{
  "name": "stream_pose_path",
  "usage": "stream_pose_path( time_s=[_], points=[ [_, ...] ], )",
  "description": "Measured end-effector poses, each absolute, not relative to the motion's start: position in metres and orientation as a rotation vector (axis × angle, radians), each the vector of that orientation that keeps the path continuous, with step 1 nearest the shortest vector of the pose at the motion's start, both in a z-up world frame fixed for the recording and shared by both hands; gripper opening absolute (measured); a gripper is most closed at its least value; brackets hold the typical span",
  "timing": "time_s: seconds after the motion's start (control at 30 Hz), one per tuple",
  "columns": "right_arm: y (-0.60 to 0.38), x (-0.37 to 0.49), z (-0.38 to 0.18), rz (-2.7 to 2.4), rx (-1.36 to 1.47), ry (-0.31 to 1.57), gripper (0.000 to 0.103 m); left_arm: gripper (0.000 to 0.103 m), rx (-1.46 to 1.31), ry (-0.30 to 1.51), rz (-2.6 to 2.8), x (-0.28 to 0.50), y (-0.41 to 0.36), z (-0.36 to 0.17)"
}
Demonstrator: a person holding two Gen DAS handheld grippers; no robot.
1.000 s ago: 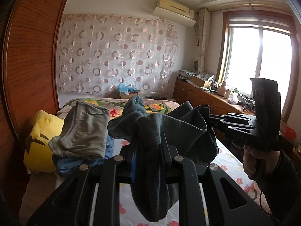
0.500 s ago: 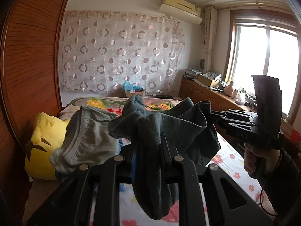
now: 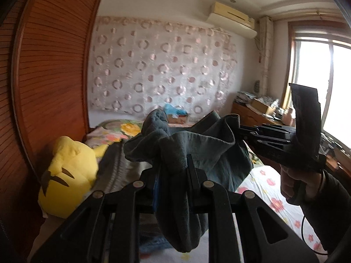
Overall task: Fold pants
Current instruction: 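Lift the folded shorts with both grippers and carry them toward the clothes stack, then lower the shorts onto the folded jeans stack with both grippers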
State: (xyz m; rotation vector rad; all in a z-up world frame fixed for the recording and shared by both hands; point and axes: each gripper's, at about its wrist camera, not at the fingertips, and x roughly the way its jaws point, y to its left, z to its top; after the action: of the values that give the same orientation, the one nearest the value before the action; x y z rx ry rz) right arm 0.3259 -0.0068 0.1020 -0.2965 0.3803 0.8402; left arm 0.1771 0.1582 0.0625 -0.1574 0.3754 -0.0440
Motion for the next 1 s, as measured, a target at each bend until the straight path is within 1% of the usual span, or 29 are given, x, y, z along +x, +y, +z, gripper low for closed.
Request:
stream_pose_path(
  time_s=[0.23,0.53,0.67,0.83,0.87,0.9,0.93,0.97,1.0],
  points=[
    [0.045,0.352,0.104,0.895,-0.325,0.353,0.008,0.017,-0.2,0.367,0.041,0.178,0.181,0.04],
    [0.121,0.372,0.075,0.961,-0.386,0.374,0.008,0.017,-0.305,0.374,0.201,0.179,0.206,-0.007],
    [0.152,0.371,0.061,0.978,-0.453,0.376,0.008,0.017,-0.327,0.395,0.23,0.181,0.214,-0.018],
    [0.166,0.374,0.05,0.974,-0.462,0.422,0.009,0.022,-0.346,0.428,0.223,0.18,0.218,-0.026],
    [0.167,0.375,0.049,0.971,-0.456,0.437,0.015,0.023,-0.348,0.434,0.223,0.179,0.219,-0.027],
    [0.165,0.375,0.049,0.959,-0.451,0.441,0.025,0.023,-0.348,0.437,0.222,0.179,0.219,-0.027],
    [0.162,0.377,0.05,0.946,-0.445,0.44,0.032,0.024,-0.347,0.438,0.222,0.177,0.219,-0.026],
    [0.159,0.377,0.051,0.937,-0.434,0.44,0.044,0.024,-0.346,0.437,0.221,0.176,0.219,-0.025],
    [0.154,0.378,0.054,0.938,-0.414,0.445,0.046,0.025,-0.343,0.436,0.223,0.173,0.218,-0.023]
  ],
)
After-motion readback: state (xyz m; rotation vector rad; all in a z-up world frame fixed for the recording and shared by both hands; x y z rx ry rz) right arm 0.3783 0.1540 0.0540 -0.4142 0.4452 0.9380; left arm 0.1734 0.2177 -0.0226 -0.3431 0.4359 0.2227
